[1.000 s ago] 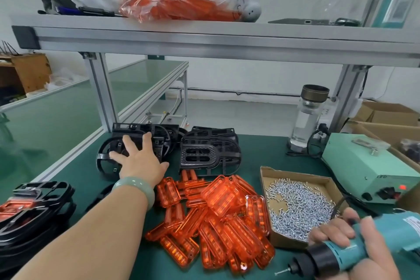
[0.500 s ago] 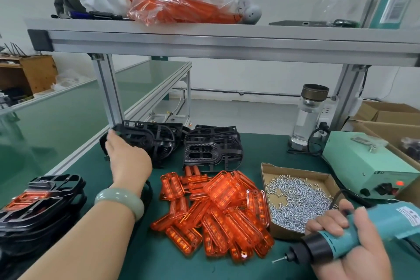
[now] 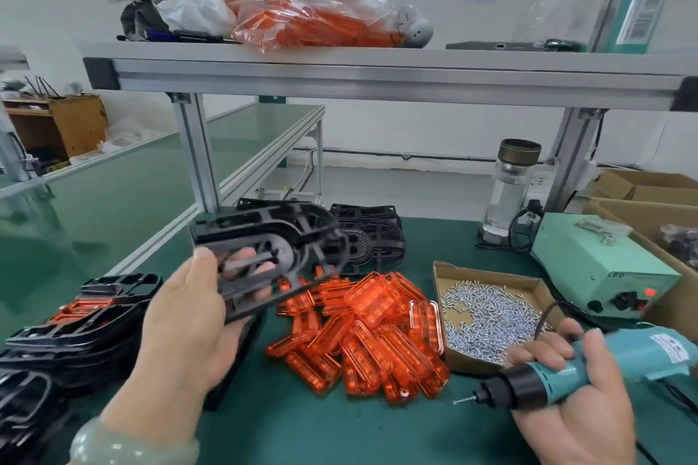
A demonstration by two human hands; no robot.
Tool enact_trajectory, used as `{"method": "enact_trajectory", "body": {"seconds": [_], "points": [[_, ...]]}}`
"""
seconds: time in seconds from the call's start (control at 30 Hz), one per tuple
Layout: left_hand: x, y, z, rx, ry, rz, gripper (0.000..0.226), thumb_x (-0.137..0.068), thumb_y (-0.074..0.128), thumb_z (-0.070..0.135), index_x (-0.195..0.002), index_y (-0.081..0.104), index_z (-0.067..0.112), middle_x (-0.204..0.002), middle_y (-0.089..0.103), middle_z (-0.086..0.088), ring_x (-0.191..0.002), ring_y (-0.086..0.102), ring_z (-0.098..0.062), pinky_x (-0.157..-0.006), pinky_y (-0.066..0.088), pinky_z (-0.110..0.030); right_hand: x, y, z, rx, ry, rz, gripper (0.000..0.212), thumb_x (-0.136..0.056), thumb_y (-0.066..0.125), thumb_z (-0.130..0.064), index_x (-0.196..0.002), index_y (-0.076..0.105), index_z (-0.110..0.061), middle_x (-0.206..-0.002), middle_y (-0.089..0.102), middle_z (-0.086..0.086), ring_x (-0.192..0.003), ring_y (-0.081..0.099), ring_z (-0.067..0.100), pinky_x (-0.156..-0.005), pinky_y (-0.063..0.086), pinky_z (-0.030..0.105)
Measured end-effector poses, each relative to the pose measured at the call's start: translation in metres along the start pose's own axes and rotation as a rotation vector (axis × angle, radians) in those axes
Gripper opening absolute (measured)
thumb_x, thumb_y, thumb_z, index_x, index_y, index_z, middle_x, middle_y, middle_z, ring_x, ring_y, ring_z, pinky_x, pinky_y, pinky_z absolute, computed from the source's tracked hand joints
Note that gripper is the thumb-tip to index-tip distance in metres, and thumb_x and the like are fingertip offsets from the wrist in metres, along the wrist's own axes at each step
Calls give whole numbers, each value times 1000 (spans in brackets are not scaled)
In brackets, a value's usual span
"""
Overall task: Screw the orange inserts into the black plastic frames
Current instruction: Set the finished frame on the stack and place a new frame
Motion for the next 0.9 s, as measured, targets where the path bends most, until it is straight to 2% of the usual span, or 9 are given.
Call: {"method": "enact_trajectory", "body": {"seconds": [0.1,0.2,0.33,0.43,0.5,0.6,0.7,0.83,0.9], "points": [[25,-4,-17,-89,-122,-49,33,-102,36,29,-89,63,18,-76,73,-2,-62,70,-13,-61,49,-33,2,0,-3,-23,-29,12,32,-59,79,-36,-80,58,-24,-64,41,-14,-47,43,-1,-52,47,16],[45,-11,-33,-224,-198,-96,34,-99,40,21,-74,64,19,-67,70,1,-49,62,-9,-58,46,-31,4,0,-8,-24,-33,0,45,-48,85,-35,-81,56,-25,-63,42,-14,-48,42,-1,-55,45,16],[63,-14,-46,-316,-276,-239,49,-100,37,18,-65,72,23,-75,71,-4,-53,63,-10,-64,45,-31,7,1,-10,-33,-17,14,43,-49,83,-33,-81,56,-25,-64,42,-14,-49,43,0,-54,45,18],[71,-18,-53,-393,-307,-288,48,-101,36,13,-75,75,24,-88,74,-7,-69,68,-16,-68,54,-34,9,1,-11,-49,-15,37,26,-67,73,-36,-82,54,-25,-63,42,-14,-49,43,-1,-54,44,17],[76,-21,-58,-420,-361,-302,42,-101,37,10,-85,75,16,-92,74,-10,-75,71,-20,-66,59,-36,9,-1,-11,-70,-23,50,17,-78,63,-37,-83,52,-25,-62,41,-14,-49,44,-1,-55,43,16],[83,-24,-67,-463,-418,-331,33,-101,37,7,-96,70,6,-92,73,-13,-76,72,-23,-63,60,-37,9,-2,-12,-75,-32,64,15,-81,59,-38,-82,52,-24,-62,41,-14,-50,44,-1,-56,42,16],[89,-25,-73,-529,-463,-401,33,-101,36,6,-97,69,3,-92,73,-14,-79,72,-25,-65,60,-38,8,-1,-12,-80,-26,73,15,-81,58,-38,-82,52,-24,-61,42,-13,-48,44,0,-55,43,15],[92,-28,-71,-725,-421,-491,38,-100,37,8,-95,72,22,-87,75,-8,-83,72,-25,-74,58,-41,7,-2,-12,-80,-18,71,15,-81,59,-38,-82,53,-24,-62,42,-13,-49,44,0,-55,44,17],[90,-30,-69,-942,-306,-530,33,-99,40,15,-96,67,33,-79,75,1,-78,71,-13,-72,56,-32,7,-3,-12,-80,-18,68,15,-81,59,-37,-82,53,-23,-62,42,-13,-48,45,0,-55,44,17]]}}
Point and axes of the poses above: each hand's wrist, its own x-axis away from the middle knuckle, its own y-axis out of the palm, z = x × y, the point moved 2 cm from there along -x, towards the middle knuckle
